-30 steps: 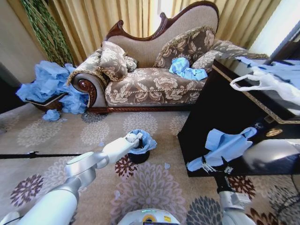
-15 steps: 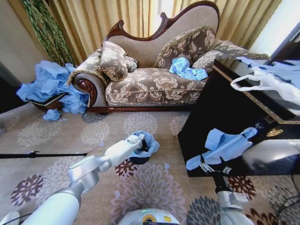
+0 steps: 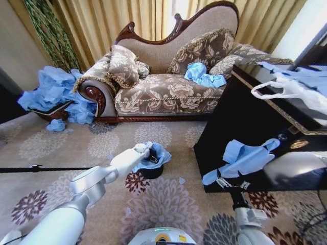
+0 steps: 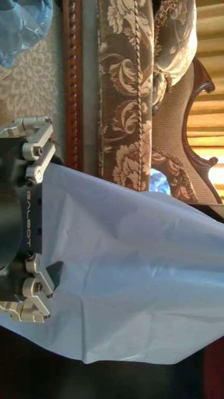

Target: Place a garbage bag over the trash bin.

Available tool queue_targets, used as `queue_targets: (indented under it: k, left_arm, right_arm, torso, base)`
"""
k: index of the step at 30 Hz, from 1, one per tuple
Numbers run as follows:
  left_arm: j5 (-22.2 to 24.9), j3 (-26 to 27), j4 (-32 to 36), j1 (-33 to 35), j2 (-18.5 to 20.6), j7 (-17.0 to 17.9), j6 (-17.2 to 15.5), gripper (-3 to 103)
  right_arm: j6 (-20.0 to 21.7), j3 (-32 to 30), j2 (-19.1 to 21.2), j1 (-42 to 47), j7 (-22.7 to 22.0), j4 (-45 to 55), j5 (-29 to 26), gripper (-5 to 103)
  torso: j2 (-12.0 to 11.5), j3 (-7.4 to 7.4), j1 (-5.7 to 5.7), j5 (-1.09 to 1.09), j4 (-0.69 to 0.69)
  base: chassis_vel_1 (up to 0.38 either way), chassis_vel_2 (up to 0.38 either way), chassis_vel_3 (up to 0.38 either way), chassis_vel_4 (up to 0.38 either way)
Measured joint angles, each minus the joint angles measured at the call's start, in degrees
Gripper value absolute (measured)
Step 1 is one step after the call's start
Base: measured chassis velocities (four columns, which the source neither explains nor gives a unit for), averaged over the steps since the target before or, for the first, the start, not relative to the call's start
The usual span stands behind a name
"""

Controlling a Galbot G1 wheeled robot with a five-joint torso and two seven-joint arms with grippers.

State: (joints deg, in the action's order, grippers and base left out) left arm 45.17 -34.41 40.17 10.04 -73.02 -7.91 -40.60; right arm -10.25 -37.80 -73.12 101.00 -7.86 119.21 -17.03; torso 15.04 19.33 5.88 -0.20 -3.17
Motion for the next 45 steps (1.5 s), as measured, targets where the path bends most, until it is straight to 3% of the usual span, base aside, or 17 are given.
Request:
queue_targets:
  k: [9, 12, 15, 22, 33, 36, 45]
  left_arm:
    - [0.6, 2.1, 2.2, 1.6, -0.8, 0.1, 0.3, 100]
    - [0.0, 1.9, 1.6, 1.0, -2.2, -0.1, 1.5, 100]
    - [-3.6, 1.0, -1.0, 0.7, -3.9, -0.4, 4.6, 100]
    - [-1.1, 1.1, 1.7, 2.4, -2.9, 0.3, 5.3, 100]
    - [3.9, 1.8, 10.7, 3.6, 3.5, 2.7, 0.5, 100]
    - [7.1, 2.7, 18.2, 5.2, 7.7, 4.5, -1.0, 100]
    - [9.1, 6.5, 32.7, 8.3, 17.1, 6.9, -1.7, 100]
  right_arm:
    - [-0.2, -0.2, -0.3, 0.5, -0.1, 0.1, 0.2, 100]
    - [-0.2, -0.3, -0.2, 0.7, -0.2, 0.2, 0.2, 100]
    - [-0.3, -0.4, -0.2, 0.9, -0.4, 0.3, 0.3, 100]
    - [-0.3, -0.5, -0.3, 1.0, -0.5, 0.4, 0.3, 100]
    - [-0.3, -0.4, -1.0, 0.9, -0.6, 0.8, 0.5, 100]
    - [-0.3, -0.3, -1.3, 1.2, -0.6, 1.4, 1.0, 100]
    - [-0.5, 0.8, -2.1, 1.9, -0.5, 1.9, 2.8, 100]
  torso:
    - [0.0, 0.00, 0.00, 0.01, -0.01]
    - [0.0, 0.00, 0.00, 0.00, -0.03]
    - [0.0, 0.01, 0.00, 0.00, 0.00]
    - [0.0, 0.00, 0.00, -0.01, 0.00]
    - [0.0, 0.00, 0.00, -0.01, -0.01]
    - [0.0, 0.00, 0.00, -0.02, 0.00]
    - [0.0, 0.00, 0.00, -0.02, 0.02]
  base:
    - [0.000, 0.000, 0.000, 0.000]
    - [0.000, 0.000, 0.000, 0.000]
    - [0.000, 0.000, 0.000, 0.000]
    - [0.000, 0.000, 0.000, 0.000]
    - [0.000, 0.000, 0.000, 0.000]
    - [0.000, 0.000, 0.000, 0.000]
    - [0.000, 0.000, 0.000, 0.000]
